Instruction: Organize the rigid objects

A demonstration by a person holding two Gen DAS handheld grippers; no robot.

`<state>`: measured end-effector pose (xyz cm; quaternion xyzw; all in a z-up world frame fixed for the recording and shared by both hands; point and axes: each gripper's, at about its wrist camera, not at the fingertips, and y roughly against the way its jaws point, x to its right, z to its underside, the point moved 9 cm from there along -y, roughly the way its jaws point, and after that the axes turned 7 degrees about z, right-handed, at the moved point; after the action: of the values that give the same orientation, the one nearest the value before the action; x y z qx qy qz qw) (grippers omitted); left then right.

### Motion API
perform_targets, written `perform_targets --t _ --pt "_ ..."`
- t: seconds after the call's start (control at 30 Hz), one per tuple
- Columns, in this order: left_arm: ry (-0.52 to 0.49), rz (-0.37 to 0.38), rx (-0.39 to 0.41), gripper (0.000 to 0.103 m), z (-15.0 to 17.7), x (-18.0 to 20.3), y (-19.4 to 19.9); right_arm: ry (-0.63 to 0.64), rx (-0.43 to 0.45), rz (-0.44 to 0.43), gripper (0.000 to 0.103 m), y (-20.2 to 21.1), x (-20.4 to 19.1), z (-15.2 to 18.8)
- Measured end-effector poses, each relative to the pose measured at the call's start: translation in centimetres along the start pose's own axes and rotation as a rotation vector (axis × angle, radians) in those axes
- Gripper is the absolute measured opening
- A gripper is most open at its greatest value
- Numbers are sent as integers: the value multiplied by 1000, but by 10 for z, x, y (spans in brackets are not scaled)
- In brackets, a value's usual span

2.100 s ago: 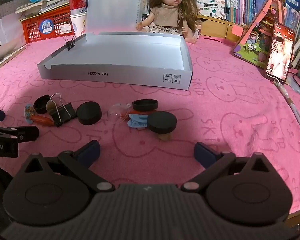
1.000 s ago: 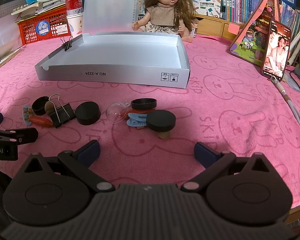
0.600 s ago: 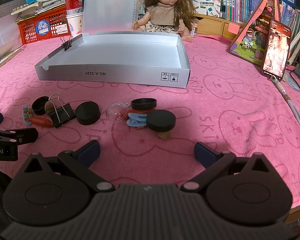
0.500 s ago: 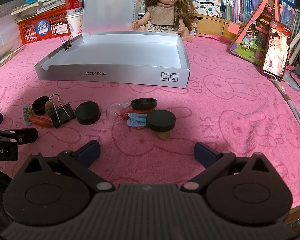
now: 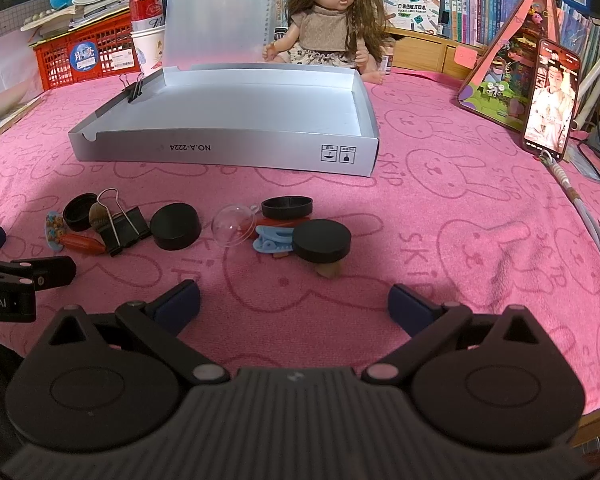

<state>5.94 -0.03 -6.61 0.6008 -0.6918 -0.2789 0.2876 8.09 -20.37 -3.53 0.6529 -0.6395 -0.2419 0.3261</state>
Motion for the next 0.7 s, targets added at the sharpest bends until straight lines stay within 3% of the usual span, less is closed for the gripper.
perform_targets --t 0.7 --pt "-8 8 9 103 1 0 -1 -3 -1 0 103 0 3 1"
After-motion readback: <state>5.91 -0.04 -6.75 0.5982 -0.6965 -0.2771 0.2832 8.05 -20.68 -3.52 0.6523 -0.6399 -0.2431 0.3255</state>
